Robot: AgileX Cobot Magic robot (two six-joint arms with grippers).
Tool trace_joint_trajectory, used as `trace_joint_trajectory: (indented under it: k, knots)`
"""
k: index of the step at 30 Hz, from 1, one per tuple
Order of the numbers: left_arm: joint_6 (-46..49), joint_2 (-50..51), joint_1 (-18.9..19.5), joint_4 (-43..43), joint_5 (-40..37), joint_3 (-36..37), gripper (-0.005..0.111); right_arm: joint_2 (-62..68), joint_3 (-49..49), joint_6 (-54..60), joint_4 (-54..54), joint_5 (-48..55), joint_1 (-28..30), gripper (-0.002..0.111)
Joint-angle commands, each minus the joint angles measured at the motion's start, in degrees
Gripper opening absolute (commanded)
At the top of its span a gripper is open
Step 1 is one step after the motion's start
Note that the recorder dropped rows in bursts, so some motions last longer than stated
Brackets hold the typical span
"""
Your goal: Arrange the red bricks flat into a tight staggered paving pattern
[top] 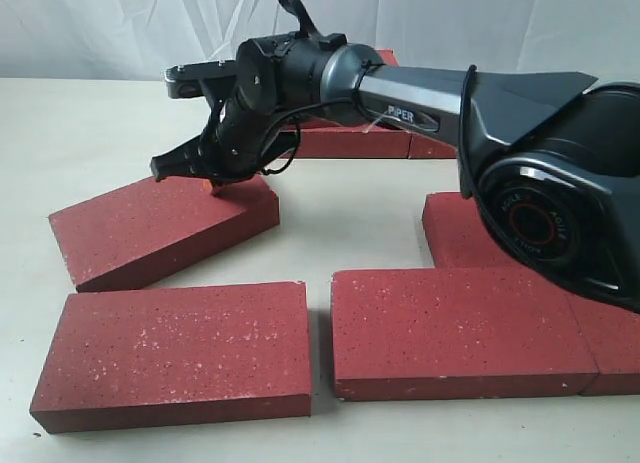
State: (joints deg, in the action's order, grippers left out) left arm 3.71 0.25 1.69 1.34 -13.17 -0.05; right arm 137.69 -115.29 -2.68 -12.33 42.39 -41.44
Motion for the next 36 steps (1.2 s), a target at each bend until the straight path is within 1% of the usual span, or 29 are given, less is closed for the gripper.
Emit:
trace_joint_trajectory:
  k: [1, 12, 15, 19, 29, 36]
  knots:
    - [-0.29, -0.25, -0.06, 0.01, 0.5, 0.05, 0.0, 0.82, -0.41, -1.03, 4.33, 3.0, 0.48, -0.001]
    - [-0.29, -0.25, -0.06, 0.01, 0.39, 0.05, 0.0, 0.71, -0.41, -7.17, 6.64, 14.4, 4.0, -0.001]
    - [-0.29, -0.25, -0.06, 0.01, 0.39, 0.05, 0.0, 0.71, -0.41, -11.47, 9.72, 17.49, 4.55, -0.001]
    - [-0.29, -0.25, -0.06, 0.01, 0.39, 0.05, 0.0, 0.71, -0.41, -12.58, 10.72, 20.88, 5.8, -0.001]
    - [-0.29, -0.25, -0.06, 0.01, 0.39, 0.05, 0.0, -0.4, -0.41, -16.53, 12.33, 24.68, 9.48, -0.001]
    - [-0.29, -0.25, -0.06, 0.01, 0.39, 0.05, 0.0, -0.64, -0.41, -16.62, 13.46, 26.76, 12.3, -0.001]
